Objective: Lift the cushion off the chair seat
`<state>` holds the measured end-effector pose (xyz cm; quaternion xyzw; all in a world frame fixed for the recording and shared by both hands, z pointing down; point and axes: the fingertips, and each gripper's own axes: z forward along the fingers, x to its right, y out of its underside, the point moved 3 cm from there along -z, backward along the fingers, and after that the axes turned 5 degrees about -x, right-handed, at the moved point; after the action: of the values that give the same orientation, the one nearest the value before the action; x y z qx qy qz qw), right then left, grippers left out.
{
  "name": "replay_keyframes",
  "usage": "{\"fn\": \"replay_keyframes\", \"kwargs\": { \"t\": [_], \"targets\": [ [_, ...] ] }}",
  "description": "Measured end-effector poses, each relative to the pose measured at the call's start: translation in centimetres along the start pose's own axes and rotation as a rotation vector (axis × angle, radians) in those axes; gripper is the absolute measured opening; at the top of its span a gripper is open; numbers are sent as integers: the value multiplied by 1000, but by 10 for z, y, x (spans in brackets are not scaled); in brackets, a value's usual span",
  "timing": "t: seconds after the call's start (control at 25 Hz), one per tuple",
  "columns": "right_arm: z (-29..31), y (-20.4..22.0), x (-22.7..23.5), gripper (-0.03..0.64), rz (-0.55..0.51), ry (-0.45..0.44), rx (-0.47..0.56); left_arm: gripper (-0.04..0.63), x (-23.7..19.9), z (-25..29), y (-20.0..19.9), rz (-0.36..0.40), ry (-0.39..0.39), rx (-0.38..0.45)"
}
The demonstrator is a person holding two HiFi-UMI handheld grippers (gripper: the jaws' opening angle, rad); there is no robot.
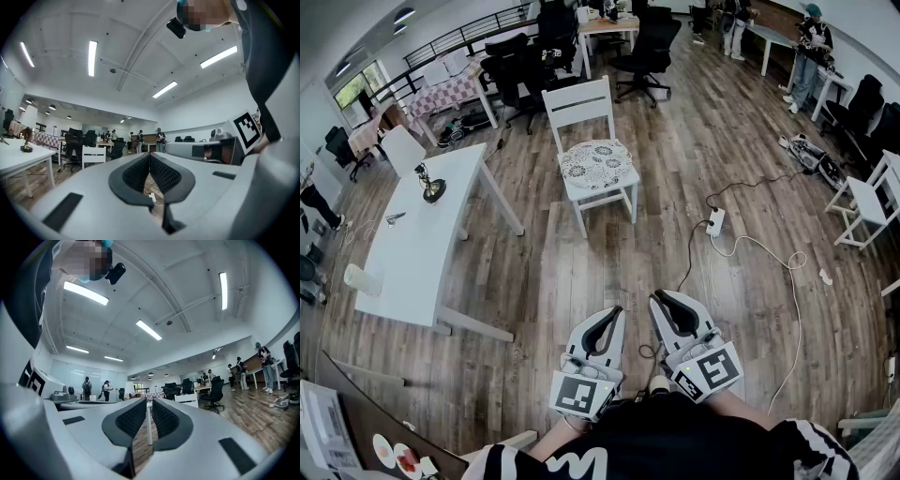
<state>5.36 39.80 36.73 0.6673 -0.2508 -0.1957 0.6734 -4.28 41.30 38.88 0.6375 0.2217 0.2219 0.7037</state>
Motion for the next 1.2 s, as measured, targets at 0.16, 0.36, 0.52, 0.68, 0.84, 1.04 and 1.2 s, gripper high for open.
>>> {"fn": "replay_keyframes", "kwargs": {
  "t": [0.16, 0.36, 0.52, 0.68, 0.84, 1.04, 1.2],
  "targets": [
    [-1, 2, 1, 52, 3, -4, -5, 6, 1, 1, -2, 5, -2, 13],
    [-3, 0, 4, 52, 2, -8, -3, 6, 5, 3, -2, 4, -6, 7],
    [-4, -1, 7, 51, 4, -11, -2, 6, 6, 5, -2, 4, -12, 8],
    [-6, -2, 13, 51, 17, -8, 0, 6, 10, 8, -3, -7, -22, 4],
    [-6, -3, 18, 52, 5, -13, 8, 6, 12, 12, -2, -5, -29, 6],
    [-8, -6, 29, 51, -17, -21, 16, 5, 17, 24, -4, -3, -36, 19],
    [-9, -6, 42, 49, -6, -15, 9, 6, 22, 35, -5, -6, -43, 23]
  ]
}}
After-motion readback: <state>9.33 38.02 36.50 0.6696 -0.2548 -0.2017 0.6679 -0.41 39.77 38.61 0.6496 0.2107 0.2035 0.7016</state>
